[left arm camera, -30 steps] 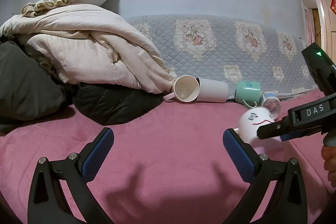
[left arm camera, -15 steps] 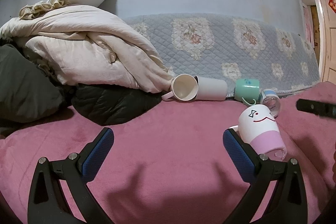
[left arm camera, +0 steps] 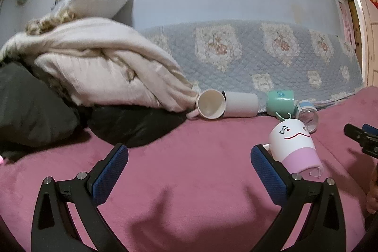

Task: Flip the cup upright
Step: 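Reach the left gripper to the face mug and grasp its body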

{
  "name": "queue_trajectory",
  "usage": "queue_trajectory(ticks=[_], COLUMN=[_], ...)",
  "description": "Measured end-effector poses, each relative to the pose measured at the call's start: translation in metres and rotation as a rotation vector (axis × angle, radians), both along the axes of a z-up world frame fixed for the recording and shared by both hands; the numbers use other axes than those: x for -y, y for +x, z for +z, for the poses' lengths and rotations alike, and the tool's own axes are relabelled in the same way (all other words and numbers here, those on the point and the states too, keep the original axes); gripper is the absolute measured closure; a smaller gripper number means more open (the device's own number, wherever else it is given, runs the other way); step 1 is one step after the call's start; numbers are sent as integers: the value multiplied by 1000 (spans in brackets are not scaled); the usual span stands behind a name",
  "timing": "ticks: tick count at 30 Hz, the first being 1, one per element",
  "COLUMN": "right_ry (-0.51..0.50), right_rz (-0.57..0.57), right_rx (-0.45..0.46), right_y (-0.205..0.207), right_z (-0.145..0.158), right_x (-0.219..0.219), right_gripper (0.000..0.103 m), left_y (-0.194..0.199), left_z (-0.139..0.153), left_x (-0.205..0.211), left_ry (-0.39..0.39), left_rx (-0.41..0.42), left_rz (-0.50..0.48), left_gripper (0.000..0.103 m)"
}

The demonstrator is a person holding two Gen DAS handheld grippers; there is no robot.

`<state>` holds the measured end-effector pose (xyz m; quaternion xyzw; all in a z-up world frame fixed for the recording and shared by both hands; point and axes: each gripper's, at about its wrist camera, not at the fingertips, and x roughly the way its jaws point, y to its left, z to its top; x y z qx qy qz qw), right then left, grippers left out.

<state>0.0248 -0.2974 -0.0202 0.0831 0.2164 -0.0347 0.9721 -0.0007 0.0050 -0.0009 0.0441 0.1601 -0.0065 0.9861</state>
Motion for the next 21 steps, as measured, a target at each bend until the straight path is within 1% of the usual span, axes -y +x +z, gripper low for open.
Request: queue_trajectory(ticks=[3,4,6,7,8,9,11,12,14,15,17,18,19,21], right_ry=[2,7,25,33,41,46,45,43,41,41,45,45,52,62], right_rz=[-6,-6,-7,-7,-8,-10,-12,-14,-14,-14,-17,-17,-9,-8], right_rx=[-18,-14,2,7,12,12,10,9,10,11,5,-1,-15,-41], right_y=[2,1,-2,-3,-4,-4,-4,-4,-4,-4,-3,-2,1,5], right_z=[-6,-6,-6,-6,-6,-7,-7,-7,-7,-7,-8,-8,-10,-13], right_x=[0,1,4,6,7,8,8,8,8,8,8,8,8,9], right_gripper=[0,0,0,0,0,0,0,0,0,0,0,0,0,0], left_y=[-9,-8,3,8,14,21,39,48,72,88,112,122,130,146], left_z=[6,8,17,22,29,37,49,53,59,61,63,63,62,56], left_x=[14,21,35,41,46,51,59,64,73,77,82,86,89,100], left_ry=[66,93,134,138,127,96,25,3,-24,-47,-124,-152,-164,-163], left_rx=[36,26,-39,-64,-86,-114,-194,-224,-323,-398,-500,-547,-584,-671], left_rz=[-15,-19,4,14,3,-34,-145,-181,-213,-233,-279,-300,-312,-321], left_gripper=[0,0,0,0,0,0,0,0,0,0,1,3,4,4])
